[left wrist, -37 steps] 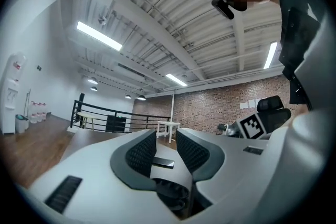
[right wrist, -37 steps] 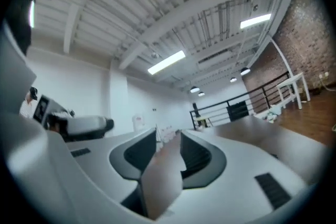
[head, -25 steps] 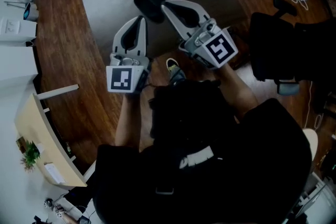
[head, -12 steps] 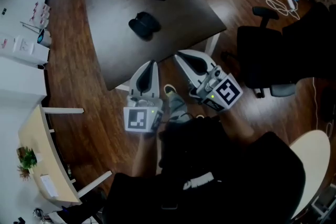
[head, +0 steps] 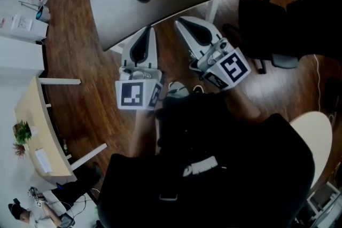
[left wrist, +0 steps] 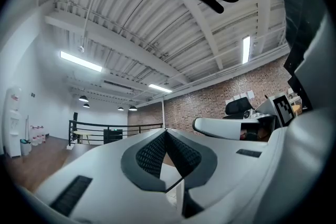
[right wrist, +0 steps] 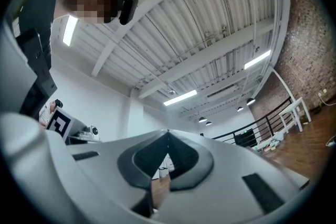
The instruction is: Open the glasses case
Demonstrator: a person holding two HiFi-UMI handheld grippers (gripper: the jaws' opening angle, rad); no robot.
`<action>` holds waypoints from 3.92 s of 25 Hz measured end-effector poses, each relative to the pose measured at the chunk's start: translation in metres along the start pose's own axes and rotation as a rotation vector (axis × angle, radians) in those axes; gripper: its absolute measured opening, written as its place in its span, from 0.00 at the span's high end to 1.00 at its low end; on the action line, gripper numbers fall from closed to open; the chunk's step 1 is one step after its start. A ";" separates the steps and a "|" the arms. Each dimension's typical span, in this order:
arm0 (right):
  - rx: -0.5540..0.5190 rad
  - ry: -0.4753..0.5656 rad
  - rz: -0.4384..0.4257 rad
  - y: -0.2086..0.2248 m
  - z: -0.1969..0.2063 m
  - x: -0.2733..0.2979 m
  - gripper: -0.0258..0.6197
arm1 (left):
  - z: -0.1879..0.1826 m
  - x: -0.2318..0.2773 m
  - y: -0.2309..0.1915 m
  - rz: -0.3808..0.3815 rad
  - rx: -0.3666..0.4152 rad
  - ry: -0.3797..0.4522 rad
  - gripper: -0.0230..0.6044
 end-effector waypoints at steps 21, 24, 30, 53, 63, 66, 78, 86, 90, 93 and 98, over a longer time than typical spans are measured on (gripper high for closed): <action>0.033 -0.069 0.021 -0.189 0.007 -0.099 0.96 | -0.016 -0.197 0.084 0.002 -0.013 -0.016 0.96; 0.010 -0.103 0.045 -0.230 0.013 -0.139 0.96 | -0.016 -0.247 0.111 -0.006 -0.029 -0.033 0.96; 0.018 -0.143 0.091 -0.294 0.006 -0.212 0.96 | -0.019 -0.327 0.163 -0.003 -0.047 -0.058 0.96; -0.023 -0.144 0.101 -0.400 -0.045 -0.353 0.96 | -0.036 -0.446 0.310 0.019 -0.061 -0.123 0.96; -0.004 -0.136 0.131 -0.454 -0.061 -0.452 0.96 | -0.035 -0.503 0.404 0.055 -0.078 -0.101 0.96; 0.015 -0.149 0.146 -0.472 -0.060 -0.483 0.96 | -0.032 -0.524 0.433 0.071 -0.078 -0.119 0.96; 0.023 -0.142 0.119 -0.525 -0.065 -0.527 0.96 | -0.041 -0.574 0.465 0.042 -0.059 -0.086 0.96; 0.020 -0.138 0.090 -0.536 -0.075 -0.523 0.96 | -0.047 -0.580 0.461 0.007 -0.060 -0.090 0.96; 0.041 -0.130 0.086 -0.539 -0.067 -0.523 0.96 | -0.049 -0.582 0.461 -0.009 -0.049 -0.083 0.96; 0.034 -0.129 0.076 -0.540 -0.061 -0.522 0.96 | -0.044 -0.586 0.461 -0.024 -0.051 -0.075 0.96; 0.061 -0.101 0.100 -0.531 -0.066 -0.526 0.96 | -0.039 -0.586 0.469 -0.023 -0.054 -0.089 0.96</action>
Point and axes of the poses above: the fingertips, and each gripper's own axes: x forward along the fingers, y to its right, z out of its underside, the point moved 2 cm from there along -x, backward along the fingers, and after that the axes turned 3 degrees about z, right-handed, at the moved point
